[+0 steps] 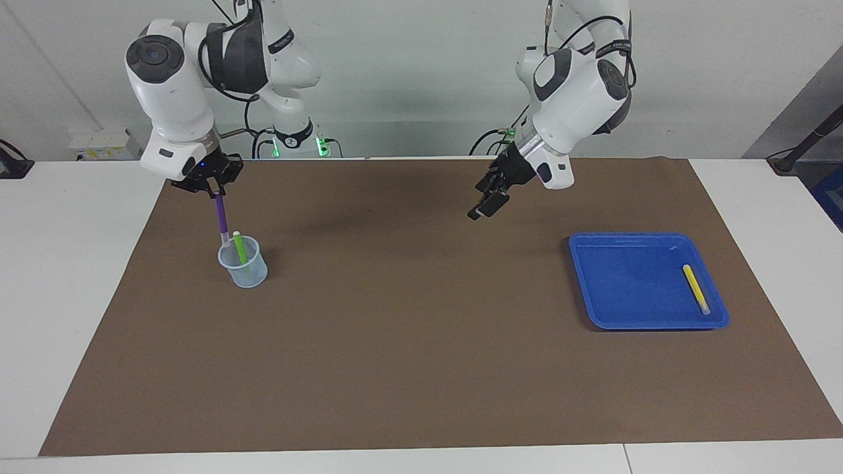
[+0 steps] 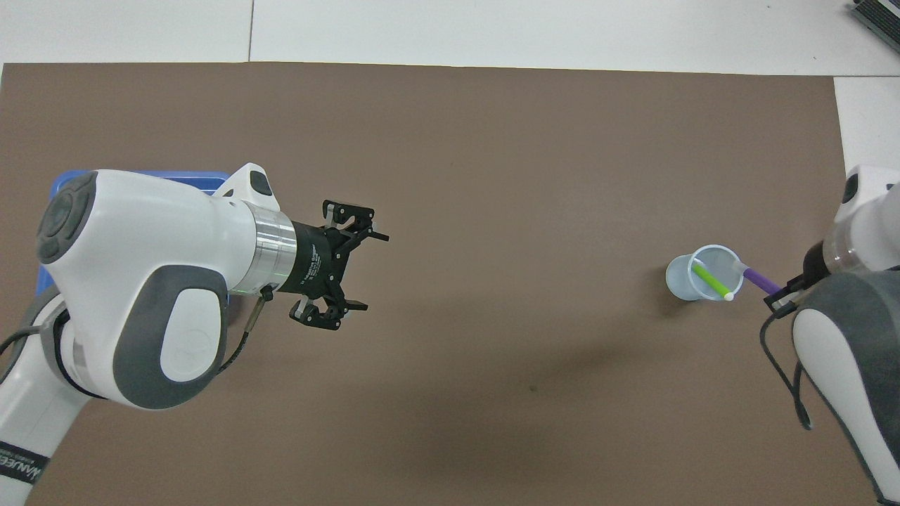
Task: Right arm passes pens to left for tray arrangement
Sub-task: 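Grasp the purple pen in the cup with the right gripper and lift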
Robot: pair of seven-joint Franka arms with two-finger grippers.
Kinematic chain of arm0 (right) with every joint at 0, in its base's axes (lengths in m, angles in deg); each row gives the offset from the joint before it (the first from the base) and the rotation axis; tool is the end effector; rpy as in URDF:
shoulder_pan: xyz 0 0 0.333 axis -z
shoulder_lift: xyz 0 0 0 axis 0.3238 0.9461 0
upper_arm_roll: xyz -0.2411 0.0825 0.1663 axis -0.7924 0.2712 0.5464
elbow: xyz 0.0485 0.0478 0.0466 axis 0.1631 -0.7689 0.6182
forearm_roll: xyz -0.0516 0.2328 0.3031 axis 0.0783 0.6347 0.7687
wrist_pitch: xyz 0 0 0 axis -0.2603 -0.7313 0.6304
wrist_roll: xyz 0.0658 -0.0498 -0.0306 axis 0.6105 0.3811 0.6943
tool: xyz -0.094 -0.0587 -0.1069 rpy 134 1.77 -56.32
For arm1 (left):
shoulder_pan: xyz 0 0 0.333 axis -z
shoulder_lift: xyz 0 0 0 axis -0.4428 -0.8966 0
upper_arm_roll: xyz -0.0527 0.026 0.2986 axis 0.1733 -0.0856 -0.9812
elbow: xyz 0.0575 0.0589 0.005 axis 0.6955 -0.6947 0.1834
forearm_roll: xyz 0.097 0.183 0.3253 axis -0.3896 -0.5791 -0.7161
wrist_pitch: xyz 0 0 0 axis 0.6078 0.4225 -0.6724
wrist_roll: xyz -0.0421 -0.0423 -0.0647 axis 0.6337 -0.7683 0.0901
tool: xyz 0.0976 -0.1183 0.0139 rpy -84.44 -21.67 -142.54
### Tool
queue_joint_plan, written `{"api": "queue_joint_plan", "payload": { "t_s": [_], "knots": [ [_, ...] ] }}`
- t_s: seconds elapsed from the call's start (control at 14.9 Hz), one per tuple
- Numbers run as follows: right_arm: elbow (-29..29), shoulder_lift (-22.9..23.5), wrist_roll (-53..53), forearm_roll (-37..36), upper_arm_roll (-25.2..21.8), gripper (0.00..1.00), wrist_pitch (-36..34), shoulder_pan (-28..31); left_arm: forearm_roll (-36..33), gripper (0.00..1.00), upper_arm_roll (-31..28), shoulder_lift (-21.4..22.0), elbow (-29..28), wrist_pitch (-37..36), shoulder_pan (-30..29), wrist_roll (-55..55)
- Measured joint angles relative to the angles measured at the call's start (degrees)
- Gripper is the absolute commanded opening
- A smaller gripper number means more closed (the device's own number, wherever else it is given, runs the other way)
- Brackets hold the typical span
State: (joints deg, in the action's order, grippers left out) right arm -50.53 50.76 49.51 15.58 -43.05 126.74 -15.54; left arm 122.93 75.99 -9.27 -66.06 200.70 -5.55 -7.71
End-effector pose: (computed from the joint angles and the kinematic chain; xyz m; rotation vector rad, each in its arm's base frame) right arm 0.4954 -0.0123 0.4786 2.9257 0.6585 -0.3112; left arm 0.4911 -0.2869 0.4548 2.2444 1.4622 -0.4514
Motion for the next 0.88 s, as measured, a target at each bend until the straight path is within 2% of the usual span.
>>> {"api": "queue_joint_plan", "payload": {
  "t_s": [0.34,0.88],
  "knots": [
    [3.5,-0.3,0.0,7.7,0.1,0.00,-3.1,0.0,0.0,1.00,0.0,0.0,0.0,0.0,0.0,0.0],
    [3.7,-0.3,0.3,24.1,0.2,0.00,-4.0,-0.9,0.0,1.00,0.0,0.0,0.0,0.0,0.0,0.0]
  ]
}}
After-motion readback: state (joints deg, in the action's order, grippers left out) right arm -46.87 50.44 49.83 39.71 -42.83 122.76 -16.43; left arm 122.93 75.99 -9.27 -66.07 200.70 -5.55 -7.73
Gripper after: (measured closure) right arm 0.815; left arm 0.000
